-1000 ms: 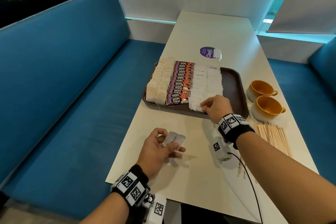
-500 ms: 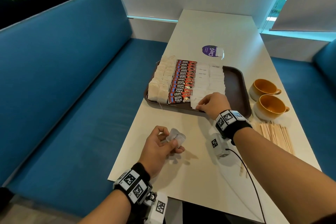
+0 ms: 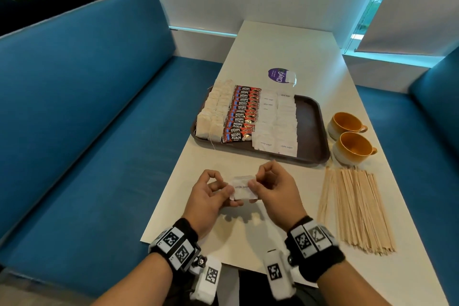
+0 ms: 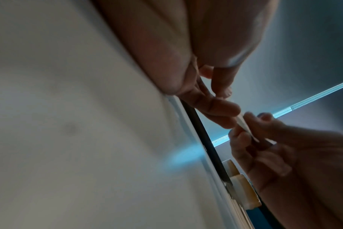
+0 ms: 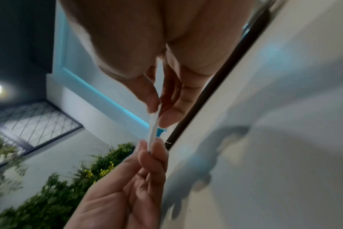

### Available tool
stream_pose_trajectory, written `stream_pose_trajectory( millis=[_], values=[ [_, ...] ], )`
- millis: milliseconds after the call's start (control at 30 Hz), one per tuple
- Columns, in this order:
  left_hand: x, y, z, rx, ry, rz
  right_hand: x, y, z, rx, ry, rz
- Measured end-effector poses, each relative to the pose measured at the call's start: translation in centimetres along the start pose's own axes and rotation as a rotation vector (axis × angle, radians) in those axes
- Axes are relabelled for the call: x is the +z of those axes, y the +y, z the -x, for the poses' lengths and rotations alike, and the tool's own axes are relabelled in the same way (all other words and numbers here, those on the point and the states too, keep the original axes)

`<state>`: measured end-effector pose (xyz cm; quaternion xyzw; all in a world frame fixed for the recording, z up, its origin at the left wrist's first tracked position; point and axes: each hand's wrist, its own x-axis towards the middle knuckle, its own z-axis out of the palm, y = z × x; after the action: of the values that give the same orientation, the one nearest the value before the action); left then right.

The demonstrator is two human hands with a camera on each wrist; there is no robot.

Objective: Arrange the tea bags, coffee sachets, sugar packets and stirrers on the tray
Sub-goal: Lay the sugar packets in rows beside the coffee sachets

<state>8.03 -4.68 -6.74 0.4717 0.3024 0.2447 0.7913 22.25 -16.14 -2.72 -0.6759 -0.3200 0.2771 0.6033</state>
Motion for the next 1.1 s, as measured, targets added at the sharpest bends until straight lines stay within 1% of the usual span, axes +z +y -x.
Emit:
stream_pose_trajectory(
  millis=[100,167,233,300,500,667,800,900,1000,1100],
  values=[
    [0.0,-0.1,0.0,0.046,0.022,-0.081,0.0,0.8,1.0,0.053,0.079,-0.026],
    [0.2,0.0,0.1,0.075,0.014,-0.098,0.0,1.1,1.3,0.085,0.085,0.013],
    [0.3,0.2,0.3,0.076,-0.001,-0.091,0.0,1.3,1.5,0.127,0.092,-0.003],
    [0.3,0.2,0.4,0.063,-0.02,-0.087,0.0,1.3,1.7,0.168,0.085,-0.046],
    [0.0,0.2,0.5,0.04,-0.064,-0.059,-0.4,1.0,2.3,0.224,0.069,-0.09],
    [-0.1,-0.1,0.4,0.067,-0.07,-0.093,-0.8,0.1,2.3,0.222,0.044,-0.069],
    [0.0,-0.1,0.5,0.069,-0.078,-0.18,-1.9,-0.8,0.8,0.167,0.057,0.043],
    [0.5,0.4,0.5,0.062,-0.093,-0.327,-4.5,-2.0,-1.5,0.117,0.14,0.127],
    [1.6,1.7,-0.1,0.045,-0.155,-0.466,-7.9,-2.3,-4.4,0.101,0.231,0.185],
    [3.1,4.0,-1.9,0.128,-0.149,-0.581,-10.3,-1.5,-7.3,0.134,0.264,0.247]
  ],
)
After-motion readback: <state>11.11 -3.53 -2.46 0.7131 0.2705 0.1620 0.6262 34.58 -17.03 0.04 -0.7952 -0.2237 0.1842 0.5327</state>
